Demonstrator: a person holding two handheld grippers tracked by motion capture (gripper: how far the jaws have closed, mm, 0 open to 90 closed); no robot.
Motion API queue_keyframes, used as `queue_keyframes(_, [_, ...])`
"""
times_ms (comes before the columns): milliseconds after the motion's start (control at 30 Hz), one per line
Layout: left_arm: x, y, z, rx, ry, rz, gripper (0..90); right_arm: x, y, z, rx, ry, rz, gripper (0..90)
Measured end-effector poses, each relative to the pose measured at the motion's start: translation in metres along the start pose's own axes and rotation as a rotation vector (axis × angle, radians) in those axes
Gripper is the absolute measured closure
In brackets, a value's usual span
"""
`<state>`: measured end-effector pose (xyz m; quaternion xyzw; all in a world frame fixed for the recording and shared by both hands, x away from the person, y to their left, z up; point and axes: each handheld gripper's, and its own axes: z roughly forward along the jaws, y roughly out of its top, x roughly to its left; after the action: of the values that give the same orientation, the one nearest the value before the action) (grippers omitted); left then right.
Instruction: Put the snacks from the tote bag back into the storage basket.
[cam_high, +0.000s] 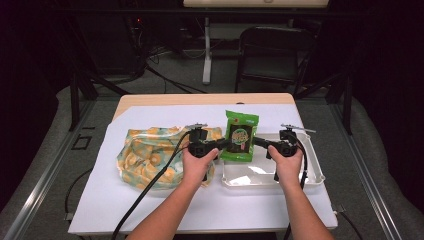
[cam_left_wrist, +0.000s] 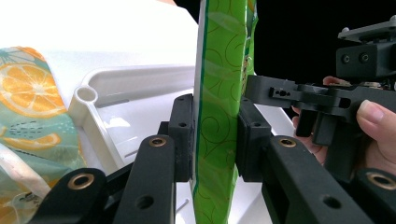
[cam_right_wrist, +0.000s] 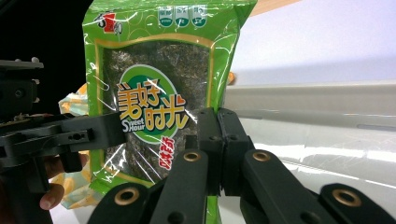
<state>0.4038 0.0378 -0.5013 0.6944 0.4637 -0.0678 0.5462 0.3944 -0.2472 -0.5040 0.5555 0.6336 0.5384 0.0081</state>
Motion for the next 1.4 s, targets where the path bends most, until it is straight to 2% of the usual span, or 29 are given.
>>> queue_keyframes(500, [0.004, -0.002, 0.007, 0.009, 0.011, -0.005, 71.5, -0.005, 0.000, 0.002, -0.005, -0.013, 0.002, 90.0])
queue_keyframes(633, [0.006, -0.003, 0.010, 0.018, 0.023, -0.009, 71.1, -0.007, 0.000, 0.004, 0.010, -0.016, -0.003, 90.0])
queue_keyframes(900, [0.013, -0.006, 0.018, 0.025, 0.029, -0.030, 70.8, -0.013, 0.000, 0.010, 0.020, -0.027, -0.006, 90.0])
queue_keyframes(1067, [0.014, -0.009, 0.024, 0.023, 0.025, -0.039, 70.3, -0.017, -0.001, 0.009, 0.026, -0.039, -0.011, 90.0])
queue_keyframes(1233, [0.013, -0.010, 0.029, 0.028, 0.029, -0.042, 69.8, -0.021, -0.001, 0.006, 0.021, -0.048, 0.006, 90.0])
queue_keyframes(1400, [0.014, -0.011, 0.032, 0.040, 0.032, -0.039, 69.1, -0.022, -0.002, 0.005, 0.026, -0.053, -0.009, 90.0])
